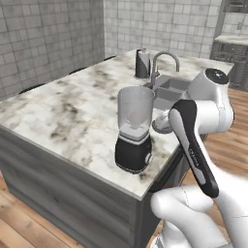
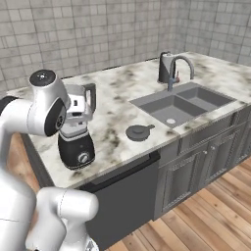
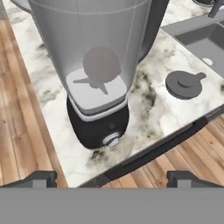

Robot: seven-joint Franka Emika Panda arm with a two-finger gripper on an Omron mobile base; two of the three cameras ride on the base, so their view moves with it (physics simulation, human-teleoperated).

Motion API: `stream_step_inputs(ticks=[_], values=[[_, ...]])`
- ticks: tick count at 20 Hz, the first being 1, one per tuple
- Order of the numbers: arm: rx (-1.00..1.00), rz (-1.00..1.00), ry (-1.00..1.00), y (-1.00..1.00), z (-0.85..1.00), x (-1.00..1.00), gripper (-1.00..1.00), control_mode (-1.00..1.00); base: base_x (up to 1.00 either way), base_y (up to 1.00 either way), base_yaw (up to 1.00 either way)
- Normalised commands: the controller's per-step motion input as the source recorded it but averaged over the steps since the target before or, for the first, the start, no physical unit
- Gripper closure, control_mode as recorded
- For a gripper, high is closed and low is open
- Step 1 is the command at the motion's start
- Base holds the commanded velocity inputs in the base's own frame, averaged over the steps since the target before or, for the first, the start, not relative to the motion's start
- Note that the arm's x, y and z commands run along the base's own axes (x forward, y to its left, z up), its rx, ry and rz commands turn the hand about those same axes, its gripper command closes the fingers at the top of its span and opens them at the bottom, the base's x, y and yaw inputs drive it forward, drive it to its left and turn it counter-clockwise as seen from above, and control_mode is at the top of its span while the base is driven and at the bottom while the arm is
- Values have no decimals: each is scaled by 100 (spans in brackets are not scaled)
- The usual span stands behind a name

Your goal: Grab the onions from the fridge, place them in the blender, close the lid, and turn on the blender to create a marinade.

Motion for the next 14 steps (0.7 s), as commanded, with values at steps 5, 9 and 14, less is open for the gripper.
stream_step_inputs(ticks=[5, 9, 14], values=[[0, 0, 0, -2, -44, -10, -100, -100, 0, 0, 0], [0, 0, -3, 0, -6, 0, -100, -100, 0, 0, 0], [0, 0, 0, 0, 0, 0, -100, 100, -28, -2, 1]])
